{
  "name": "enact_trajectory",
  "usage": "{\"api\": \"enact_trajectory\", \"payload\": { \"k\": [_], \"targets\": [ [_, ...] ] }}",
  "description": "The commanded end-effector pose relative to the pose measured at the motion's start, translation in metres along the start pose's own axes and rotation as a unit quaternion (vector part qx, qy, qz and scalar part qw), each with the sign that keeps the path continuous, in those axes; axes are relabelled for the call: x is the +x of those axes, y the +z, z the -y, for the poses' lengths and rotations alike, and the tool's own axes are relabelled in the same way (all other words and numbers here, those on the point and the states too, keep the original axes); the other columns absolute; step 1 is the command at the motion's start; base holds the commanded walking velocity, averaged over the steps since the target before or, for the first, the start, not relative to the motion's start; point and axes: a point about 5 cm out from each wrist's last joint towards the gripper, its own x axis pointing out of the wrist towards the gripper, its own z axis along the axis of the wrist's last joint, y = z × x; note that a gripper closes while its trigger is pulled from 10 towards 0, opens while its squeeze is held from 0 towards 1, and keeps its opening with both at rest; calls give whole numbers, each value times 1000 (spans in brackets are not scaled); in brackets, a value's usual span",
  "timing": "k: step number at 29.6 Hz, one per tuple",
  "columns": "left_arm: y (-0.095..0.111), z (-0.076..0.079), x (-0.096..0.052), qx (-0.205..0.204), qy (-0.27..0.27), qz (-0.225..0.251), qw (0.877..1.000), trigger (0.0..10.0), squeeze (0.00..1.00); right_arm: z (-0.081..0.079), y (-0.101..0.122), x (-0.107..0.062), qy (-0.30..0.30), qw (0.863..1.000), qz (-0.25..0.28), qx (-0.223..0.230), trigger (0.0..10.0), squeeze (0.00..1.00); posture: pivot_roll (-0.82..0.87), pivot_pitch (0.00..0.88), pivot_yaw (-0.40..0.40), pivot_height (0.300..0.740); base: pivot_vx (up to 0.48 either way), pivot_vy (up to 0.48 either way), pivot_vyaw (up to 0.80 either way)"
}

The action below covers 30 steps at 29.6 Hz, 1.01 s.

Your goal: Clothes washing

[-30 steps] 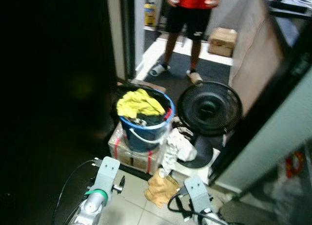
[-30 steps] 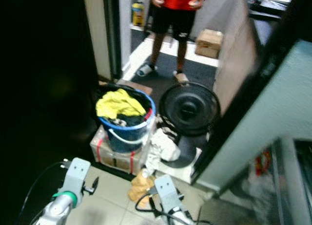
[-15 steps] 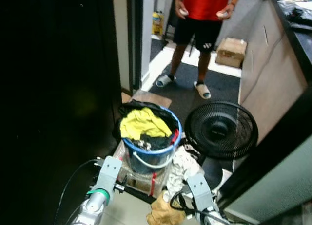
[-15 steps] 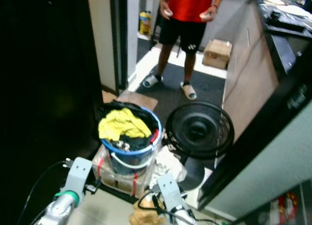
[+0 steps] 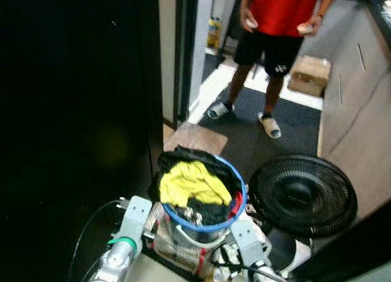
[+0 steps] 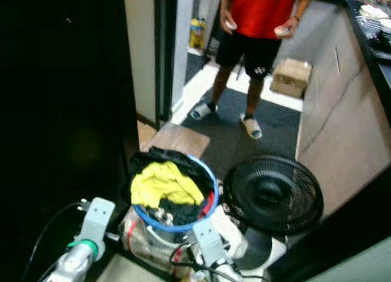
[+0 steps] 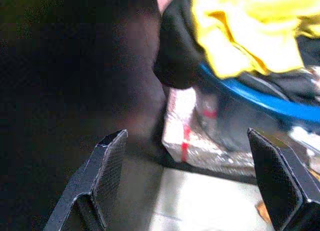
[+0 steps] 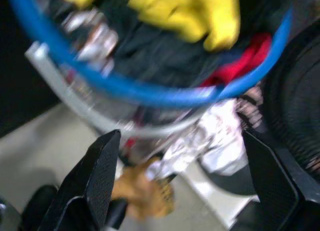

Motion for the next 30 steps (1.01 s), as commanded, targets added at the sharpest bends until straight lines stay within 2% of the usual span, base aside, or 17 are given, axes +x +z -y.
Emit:
{"api": "enact_trajectory", "payload": {
  "k": [1, 5, 18, 30],
  "targets": [
    [-9, -2, -4, 5, 2, -15, 1000, 10000, 0, -6, -7, -3, 6, 1000, -13, 6, 10000, 0, 61, 0, 6, 740, 401, 0, 0],
    [-10, -2, -4, 4, 4, -17, 1000, 10000, 0, -6, -7, -3, 6, 1000, -12, 6, 10000, 0, 61, 0, 6, 740, 344, 0, 0],
    [-10, 4, -4, 9, -14, -15, 1000, 10000, 0, -7, -8, -3, 6, 1000, -14, 7, 10000, 0, 59, 0, 9, 740, 0, 0, 0],
    [-3, 19, -4, 17, -62, 1, 998, 10000, 0, -1, -5, -3, -11, 1000, -2, 11, 10000, 0, 53, 0, 16, 740, 0, 0, 0]
  ]
}}
